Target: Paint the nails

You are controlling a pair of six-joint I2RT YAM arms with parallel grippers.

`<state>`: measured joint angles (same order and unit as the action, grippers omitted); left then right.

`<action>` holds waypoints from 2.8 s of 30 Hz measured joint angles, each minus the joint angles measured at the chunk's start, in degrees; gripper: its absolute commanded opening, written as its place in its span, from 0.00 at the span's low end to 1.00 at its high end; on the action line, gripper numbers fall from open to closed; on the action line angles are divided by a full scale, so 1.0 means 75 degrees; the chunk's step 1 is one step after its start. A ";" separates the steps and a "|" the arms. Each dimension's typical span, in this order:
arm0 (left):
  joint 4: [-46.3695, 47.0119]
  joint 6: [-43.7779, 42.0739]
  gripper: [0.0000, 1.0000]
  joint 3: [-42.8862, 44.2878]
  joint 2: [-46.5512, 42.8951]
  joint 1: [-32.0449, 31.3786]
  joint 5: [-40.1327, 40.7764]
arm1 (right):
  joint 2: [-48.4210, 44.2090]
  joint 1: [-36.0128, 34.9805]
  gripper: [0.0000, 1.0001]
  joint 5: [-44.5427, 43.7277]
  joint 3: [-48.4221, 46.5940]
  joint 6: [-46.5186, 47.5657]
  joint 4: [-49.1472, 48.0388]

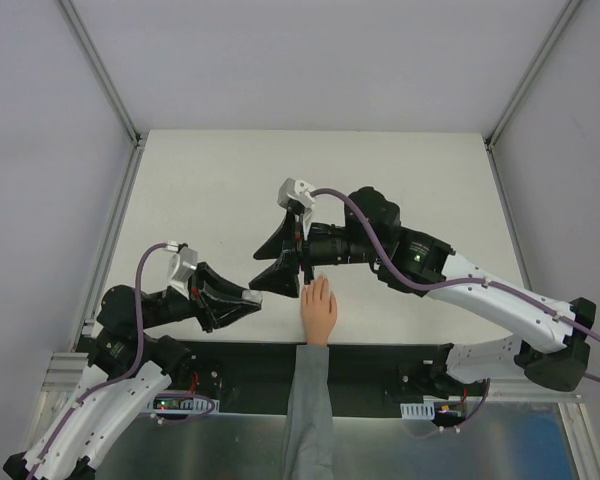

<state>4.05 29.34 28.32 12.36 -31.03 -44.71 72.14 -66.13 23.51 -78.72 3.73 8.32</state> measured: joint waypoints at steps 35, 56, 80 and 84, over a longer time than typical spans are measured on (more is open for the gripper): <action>0.0554 0.0114 0.00 0.0347 0.0353 -0.0003 -0.0015 | 0.0740 0.0411 0.01 0.1950 0.0784 -0.1763 -0.2707; 0.0673 -0.1961 0.00 0.0108 0.1274 -0.0166 0.2028 | 0.1591 -0.2486 0.44 -0.9530 -0.0863 -0.2361 0.0391; 0.0364 0.0303 0.00 0.0184 0.0227 0.0015 0.0224 | -0.0032 0.0105 0.61 0.0306 -0.0294 0.0265 0.1000; 0.0425 0.0466 0.00 0.0216 0.0160 0.0015 0.0017 | 0.0323 0.0239 0.47 0.1064 -0.0294 -0.0017 0.0516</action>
<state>7.25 32.84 29.93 13.56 -30.92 -44.58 74.56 -64.34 31.48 -80.93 3.60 12.19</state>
